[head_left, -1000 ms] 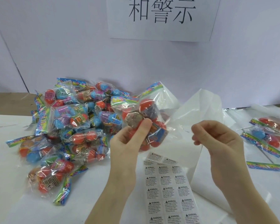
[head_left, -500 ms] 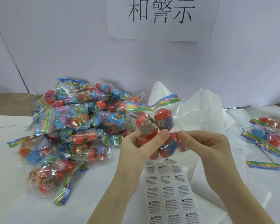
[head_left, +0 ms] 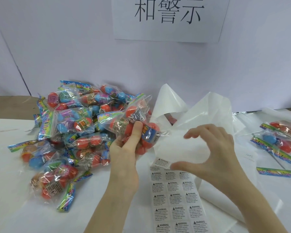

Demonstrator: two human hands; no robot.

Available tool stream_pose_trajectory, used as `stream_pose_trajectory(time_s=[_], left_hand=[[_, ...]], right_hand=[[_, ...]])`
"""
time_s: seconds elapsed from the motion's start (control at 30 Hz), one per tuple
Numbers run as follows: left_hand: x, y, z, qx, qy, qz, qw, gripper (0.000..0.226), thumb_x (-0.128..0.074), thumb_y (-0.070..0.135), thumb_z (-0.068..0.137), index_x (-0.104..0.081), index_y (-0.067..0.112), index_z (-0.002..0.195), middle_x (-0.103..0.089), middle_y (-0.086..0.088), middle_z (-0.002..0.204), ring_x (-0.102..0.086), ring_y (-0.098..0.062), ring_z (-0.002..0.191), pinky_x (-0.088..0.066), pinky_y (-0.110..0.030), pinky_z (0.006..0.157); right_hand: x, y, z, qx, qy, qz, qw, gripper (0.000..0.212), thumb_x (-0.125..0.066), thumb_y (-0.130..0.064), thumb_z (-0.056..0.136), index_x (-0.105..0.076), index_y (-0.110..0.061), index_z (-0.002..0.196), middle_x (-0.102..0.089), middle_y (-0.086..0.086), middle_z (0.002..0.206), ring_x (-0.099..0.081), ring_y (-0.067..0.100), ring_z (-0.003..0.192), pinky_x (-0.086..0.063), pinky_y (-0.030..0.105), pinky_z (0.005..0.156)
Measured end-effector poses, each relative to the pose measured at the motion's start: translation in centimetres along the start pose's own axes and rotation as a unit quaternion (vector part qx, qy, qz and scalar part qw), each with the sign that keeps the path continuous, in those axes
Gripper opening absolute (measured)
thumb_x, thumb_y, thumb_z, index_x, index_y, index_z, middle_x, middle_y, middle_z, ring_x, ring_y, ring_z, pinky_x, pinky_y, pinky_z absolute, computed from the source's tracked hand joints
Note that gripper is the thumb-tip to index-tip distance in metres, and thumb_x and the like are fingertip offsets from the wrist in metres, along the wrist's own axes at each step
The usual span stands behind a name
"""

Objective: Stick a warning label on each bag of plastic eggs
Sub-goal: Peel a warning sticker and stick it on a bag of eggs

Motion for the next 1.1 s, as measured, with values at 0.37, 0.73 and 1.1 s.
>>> stream_pose_trajectory(time_s=[0.37, 0.73, 1.1], left_hand=[[-0.5, -1.0, -0.4, 0.080, -0.144, 0.048, 0.985, 0.048, -0.068, 0.038, 0.056, -0.067, 0.010, 0.095, -0.071, -0.007, 0.087, -0.062, -0.022, 0.082, -0.054, -0.032, 0.078], [-0.3, -1.4, 0.0, 0.103, -0.136, 0.031, 0.985, 0.052, -0.069, 0.033, 0.059, -0.065, 0.004, 0.101, -0.069, -0.009, 0.084, -0.064, -0.018, 0.074, -0.055, -0.027, 0.064], [0.0, -1.5, 0.7, 0.126, -0.107, -0.027, 0.986, 0.045, -0.065, 0.028, 0.068, -0.065, 0.001, 0.103, -0.073, -0.010, 0.087, -0.070, -0.015, 0.071, -0.056, -0.023, 0.058]], right_hand=[[-1.9, 0.1, -0.5, 0.134, 0.089, -0.172, 0.972, 0.035, -0.092, -0.020, 0.053, -0.071, -0.008, 0.078, -0.062, 0.005, 0.075, -0.057, 0.029, 0.064, -0.038, 0.036, 0.066], [-3.7, 0.2, -1.0, 0.104, -0.005, -0.030, 0.994, 0.026, -0.079, 0.003, 0.067, -0.074, -0.008, 0.090, -0.072, 0.000, 0.089, -0.056, 0.015, 0.092, -0.043, 0.033, 0.077], [-3.5, 0.4, -0.7, 0.075, 0.059, -0.029, 0.995, 0.015, -0.066, -0.014, 0.077, -0.074, -0.009, 0.088, -0.069, -0.002, 0.097, -0.047, 0.012, 0.094, -0.043, 0.034, 0.080]])
Point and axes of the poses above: each hand's wrist, its own z-axis towards the middle knuckle, its own x-axis out of the back of the hand, y = z × x, the point moved 2 cm from there along z, towards the middle knuckle
